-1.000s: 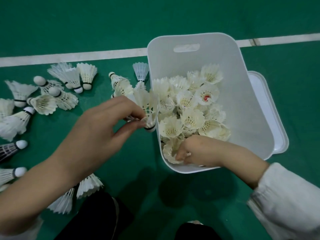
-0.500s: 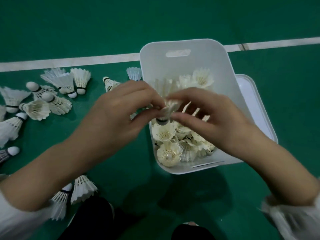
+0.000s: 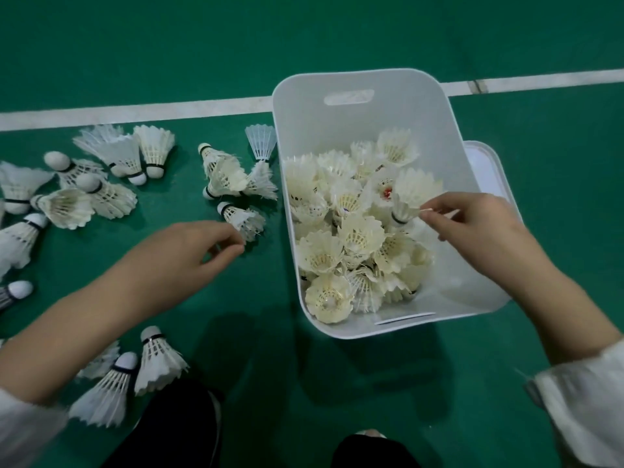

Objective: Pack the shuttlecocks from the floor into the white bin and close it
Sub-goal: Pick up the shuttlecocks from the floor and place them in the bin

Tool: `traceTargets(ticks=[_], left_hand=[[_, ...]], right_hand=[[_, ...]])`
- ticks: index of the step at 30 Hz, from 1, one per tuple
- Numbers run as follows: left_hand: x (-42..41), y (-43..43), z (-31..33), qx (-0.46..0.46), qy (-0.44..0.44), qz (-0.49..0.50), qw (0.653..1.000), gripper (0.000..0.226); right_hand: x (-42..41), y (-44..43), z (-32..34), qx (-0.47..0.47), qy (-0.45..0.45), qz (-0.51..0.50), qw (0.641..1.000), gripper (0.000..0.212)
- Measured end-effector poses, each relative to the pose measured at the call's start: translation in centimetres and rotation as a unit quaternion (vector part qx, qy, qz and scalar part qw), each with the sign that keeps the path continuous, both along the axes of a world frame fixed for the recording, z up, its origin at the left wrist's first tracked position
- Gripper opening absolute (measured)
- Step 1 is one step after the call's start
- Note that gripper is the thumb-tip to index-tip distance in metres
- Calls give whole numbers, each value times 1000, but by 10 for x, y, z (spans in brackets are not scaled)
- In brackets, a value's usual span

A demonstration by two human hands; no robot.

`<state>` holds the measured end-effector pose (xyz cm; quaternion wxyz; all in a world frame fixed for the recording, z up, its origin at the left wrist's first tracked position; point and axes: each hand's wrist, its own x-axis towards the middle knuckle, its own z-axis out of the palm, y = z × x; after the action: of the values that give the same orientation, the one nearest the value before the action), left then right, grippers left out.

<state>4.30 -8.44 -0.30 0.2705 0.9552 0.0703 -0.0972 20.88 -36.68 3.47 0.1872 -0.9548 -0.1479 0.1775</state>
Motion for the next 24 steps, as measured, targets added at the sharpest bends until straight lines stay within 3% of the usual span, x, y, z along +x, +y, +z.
traceTargets(ticks=[5,10,15,18,22,24], left_hand=[[-16,3,-28,26,68,-5,997,20],[-41,7,-48,23,101,7,995,19],[-59,10,-59,28,117,20,993,19],[-68,10,-63,38,123,17,992,19],[-80,10,-66,69,138,10,988,22],[-90,13,-66,84,162,11,983,23]], right_hand=[[4,10,-22,-75,-16,9,997,28],[5,7,-5,-107,-131,17,986,30],[1,7,-47,-221,-24,82,971,20],[2,7,-48,-237,19,77,968,22],[-7,11,-15,-295,-73,141,942,33],[-20,28,6,-242,-110,187,946,35]])
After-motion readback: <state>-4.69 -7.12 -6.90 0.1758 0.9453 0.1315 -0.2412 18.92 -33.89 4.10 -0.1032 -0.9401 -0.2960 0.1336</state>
